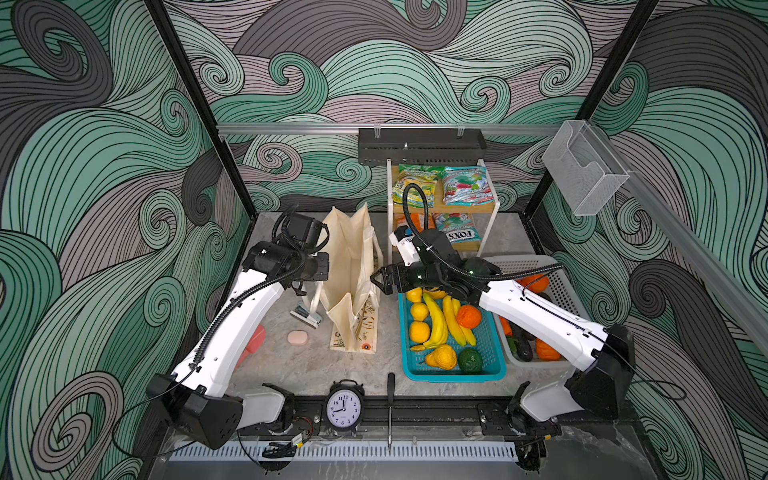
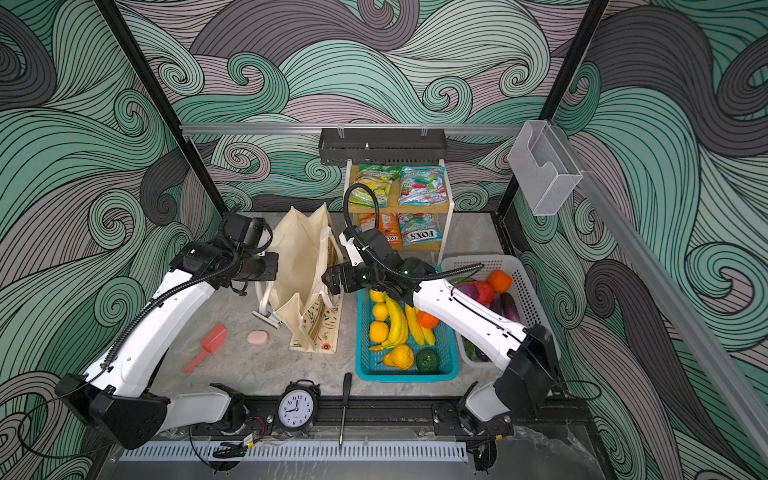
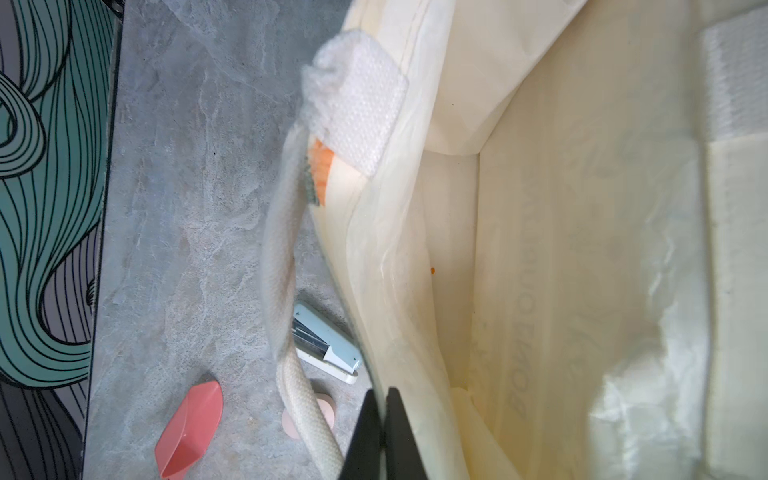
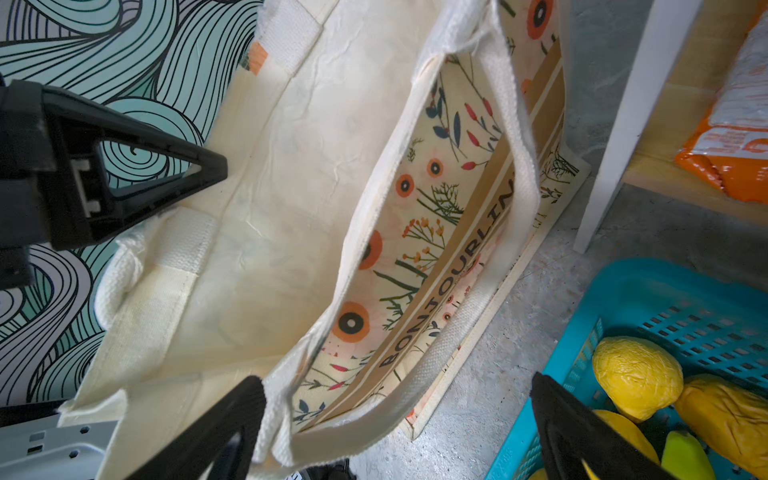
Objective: Place the food into the grocery bag and tie it
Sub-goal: 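Grasp the tote rim with the left gripper while the right grasps the opposite rim, then pull the tote rims apart with both grippers to open the bag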
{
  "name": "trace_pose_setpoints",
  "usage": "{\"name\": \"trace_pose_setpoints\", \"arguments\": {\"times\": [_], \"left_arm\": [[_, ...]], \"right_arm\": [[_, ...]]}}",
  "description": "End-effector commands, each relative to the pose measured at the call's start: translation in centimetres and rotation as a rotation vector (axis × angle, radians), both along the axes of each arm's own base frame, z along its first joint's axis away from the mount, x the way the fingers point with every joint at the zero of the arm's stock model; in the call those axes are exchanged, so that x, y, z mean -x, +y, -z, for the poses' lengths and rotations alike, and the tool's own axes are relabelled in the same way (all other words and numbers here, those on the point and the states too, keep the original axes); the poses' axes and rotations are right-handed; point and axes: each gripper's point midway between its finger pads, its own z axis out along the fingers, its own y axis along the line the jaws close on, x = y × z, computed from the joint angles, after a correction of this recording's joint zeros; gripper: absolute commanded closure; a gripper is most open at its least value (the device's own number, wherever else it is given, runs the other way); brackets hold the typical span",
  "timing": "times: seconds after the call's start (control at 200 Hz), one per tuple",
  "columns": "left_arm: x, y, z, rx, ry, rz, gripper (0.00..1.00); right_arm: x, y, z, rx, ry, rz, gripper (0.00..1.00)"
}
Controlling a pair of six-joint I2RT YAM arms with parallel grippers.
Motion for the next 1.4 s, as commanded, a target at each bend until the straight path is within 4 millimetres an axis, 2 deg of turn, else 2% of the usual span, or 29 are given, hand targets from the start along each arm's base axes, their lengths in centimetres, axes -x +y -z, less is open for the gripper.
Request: {"name": "trace_pose_setpoints", "arguments": {"times": [0.0, 0.14, 0.17, 0.21, 0.245, 0.31, 0.375, 0.42, 0.48, 0.59, 0.625, 0.675, 0.73, 0.766, 0.881, 0.976, 1.141, 1.246, 1.396], "left_arm": [[2.5, -1.1, -0.2, 0.125, -0.002, 0.036, 0.99], [3.3, -1.8, -0.5, 0.176, 0.003, 0.055, 1.00], [3.1, -1.8, -0.7, 0.177, -0.012, 0.055, 0.92], [2.8, -1.6, -0.7, 0.161, -0.026, 0.055, 0.71], [2.5, -1.3, -0.5, 0.137, -0.021, 0.050, 0.59], [2.0, -1.0, 0.0, 0.098, 0.001, 0.041, 0.48], [1.4, -0.8, 0.6, 0.064, 0.014, 0.041, 0.44], [0.9, -0.7, 1.1, 0.045, 0.024, 0.041, 0.48], [0.3, -0.8, 1.7, 0.036, 0.035, 0.044, 0.61], [-0.3, -0.8, 2.0, 0.013, 0.039, 0.050, 1.00], [-0.3, -0.4, 1.9, -0.006, 0.036, 0.036, 1.00], [-0.3, 0.6, 1.6, -0.042, 0.025, -0.003, 1.00], [-0.1, 1.5, 1.0, -0.078, 0.009, -0.032, 1.00], [0.0, 2.1, 0.5, -0.092, -0.008, -0.051, 1.00], [0.4, 3.0, -1.0, -0.079, -0.050, -0.081, 1.00], [0.5, 3.9, -1.4, -0.090, -0.059, -0.105, 1.00], [1.2, 6.4, -1.5, -0.172, -0.061, -0.171, 1.00], [1.4, 6.8, -0.9, -0.151, -0.062, -0.197, 1.00], [1.5, 7.4, 0.8, -0.163, -0.022, -0.211, 1.00]], "right_arm": [[-0.3, 1.4, -0.7, -0.061, 0.026, 0.012, 0.01], [-0.2, 3.0, -0.3, -0.064, 0.042, -0.002, 0.02], [-0.1, 3.3, -0.1, -0.056, 0.046, -0.003, 0.02], [-0.1, 3.6, 0.2, -0.045, 0.053, -0.010, 0.03], [0.0, 4.0, 0.3, -0.040, 0.053, -0.014, 0.05], [0.1, 4.2, 0.5, -0.017, 0.044, -0.005, 0.10], [0.0, 4.2, 0.6, 0.027, 0.021, 0.015, 0.17], [-0.1, 4.0, 0.8, 0.061, 0.005, 0.030, 0.25], [-0.2, 3.8, 1.0, 0.107, -0.011, 0.047, 0.34], [-0.7, 3.4, 1.3, 0.156, -0.036, 0.059, 0.61], [-0.8, 3.2, 1.2, 0.171, -0.052, 0.062, 0.70], [-1.0, 2.7, 1.0, 0.194, -0.071, 0.069, 0.78], [-1.1, 2.0, 0.5, 0.215, -0.097, 0.072, 0.94], [-1.3, 1.5, 0.2, 0.226, -0.109, 0.079, 0.99], [-1.7, 0.0, -0.7, 0.237, -0.121, 0.100, 1.00], [-2.2, -1.7, -1.1, 0.259, -0.128, 0.125, 1.00], [-2.5, -4.5, -0.1, 0.325, -0.067, 0.128, 1.00], [-2.7, -6.2, 1.1, 0.329, -0.022, 0.154, 1.00], [-3.0, -8.4, 1.4, 0.352, -0.007, 0.185, 1.00]]}}
